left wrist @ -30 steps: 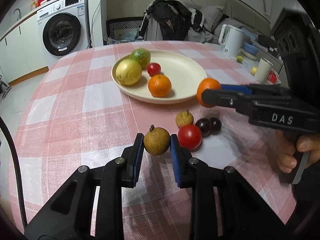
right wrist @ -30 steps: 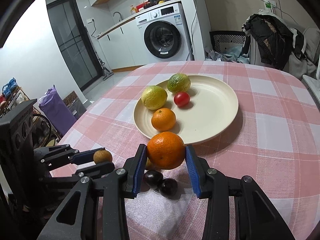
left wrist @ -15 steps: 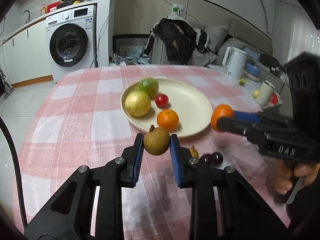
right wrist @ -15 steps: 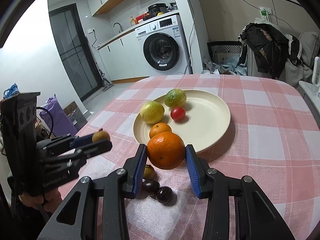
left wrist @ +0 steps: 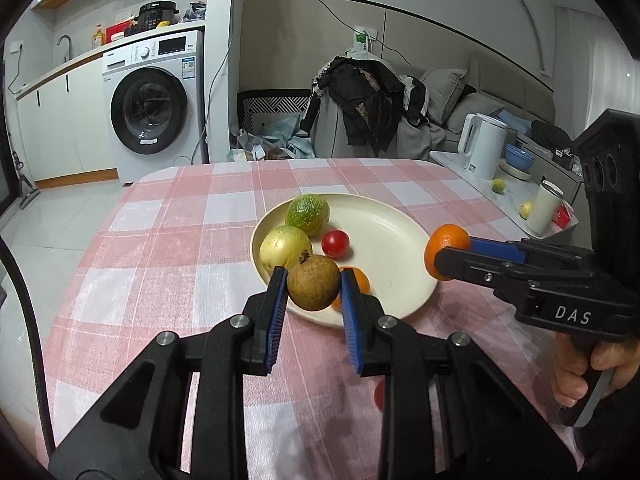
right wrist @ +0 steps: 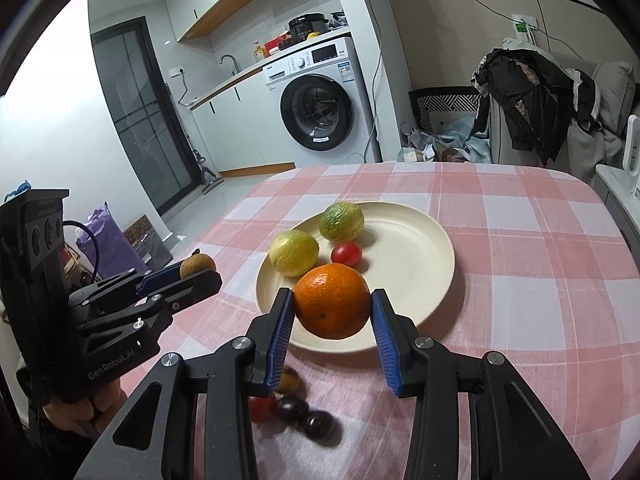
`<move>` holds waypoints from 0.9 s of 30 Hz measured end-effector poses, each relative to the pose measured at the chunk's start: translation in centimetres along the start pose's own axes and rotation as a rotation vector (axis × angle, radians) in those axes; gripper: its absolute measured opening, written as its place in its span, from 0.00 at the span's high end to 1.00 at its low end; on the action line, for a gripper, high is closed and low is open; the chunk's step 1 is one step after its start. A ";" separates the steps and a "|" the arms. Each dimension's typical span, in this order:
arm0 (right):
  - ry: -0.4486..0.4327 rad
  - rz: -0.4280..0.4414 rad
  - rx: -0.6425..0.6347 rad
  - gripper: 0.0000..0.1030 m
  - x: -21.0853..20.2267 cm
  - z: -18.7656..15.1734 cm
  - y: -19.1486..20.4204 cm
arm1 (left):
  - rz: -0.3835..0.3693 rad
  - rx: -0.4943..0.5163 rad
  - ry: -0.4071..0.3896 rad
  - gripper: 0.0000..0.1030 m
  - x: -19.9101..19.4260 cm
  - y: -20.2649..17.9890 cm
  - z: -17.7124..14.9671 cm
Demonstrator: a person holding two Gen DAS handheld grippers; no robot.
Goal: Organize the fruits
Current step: 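Carry the kiwi onto the plate with the left tool while the right tool carries the orange there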
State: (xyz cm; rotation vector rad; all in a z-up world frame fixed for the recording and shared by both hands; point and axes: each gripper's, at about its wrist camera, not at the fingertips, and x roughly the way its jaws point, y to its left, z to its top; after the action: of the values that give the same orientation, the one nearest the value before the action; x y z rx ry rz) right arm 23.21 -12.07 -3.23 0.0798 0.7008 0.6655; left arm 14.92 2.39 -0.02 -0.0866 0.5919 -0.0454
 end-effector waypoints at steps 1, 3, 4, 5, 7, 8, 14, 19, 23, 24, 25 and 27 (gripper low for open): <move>-0.007 -0.001 0.004 0.61 0.1 0.1 -0.1 | 0.004 0.001 -0.002 0.77 0.2 -0.1 0.1; -0.026 0.000 0.012 0.61 0.2 0.2 -0.2 | 0.011 0.004 0.000 0.77 0.7 -0.1 0.2; -0.032 -0.005 0.017 0.61 0.3 0.3 -0.3 | 0.014 0.005 0.000 0.77 1.0 -0.1 0.3; -0.034 -0.007 0.021 0.61 0.5 0.4 -0.4 | 0.016 0.005 0.000 0.77 1.3 -0.2 0.3; -0.032 -0.009 0.033 0.61 0.7 0.5 -0.7 | 0.023 0.005 0.000 0.77 1.7 -0.2 0.4; -0.028 -0.010 0.040 0.61 0.9 0.5 -0.9 | 0.026 0.009 -0.003 0.77 1.9 -0.2 0.5; -0.006 -0.030 0.049 0.61 1.7 0.3 -1.4 | 0.032 0.011 0.000 0.77 2.4 -0.2 0.6; 0.015 -0.046 0.050 0.61 2.4 0.1 -1.7 | 0.039 0.011 0.013 0.77 3.5 -0.2 0.7; 0.031 -0.055 0.049 0.61 2.9 -0.3 -1.8 | 0.047 0.008 0.030 0.77 4.5 0.0 0.4; 0.034 -0.057 0.049 0.61 3.0 -0.2 -1.9 | 0.046 0.012 0.037 0.77 4.8 0.1 0.3; 0.034 -0.060 0.048 0.61 3.1 -0.3 -1.9 | 0.047 0.014 0.040 0.77 5.0 0.1 0.2; 0.038 -0.063 0.046 0.61 3.2 -0.4 -1.9 | 0.044 0.018 0.053 0.77 5.5 0.2 -0.2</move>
State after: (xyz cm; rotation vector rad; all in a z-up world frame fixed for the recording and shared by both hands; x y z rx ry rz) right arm 25.76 -11.74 -5.90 0.0871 0.7522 0.5916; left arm 19.35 2.18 -3.19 -0.0552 0.6463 -0.0103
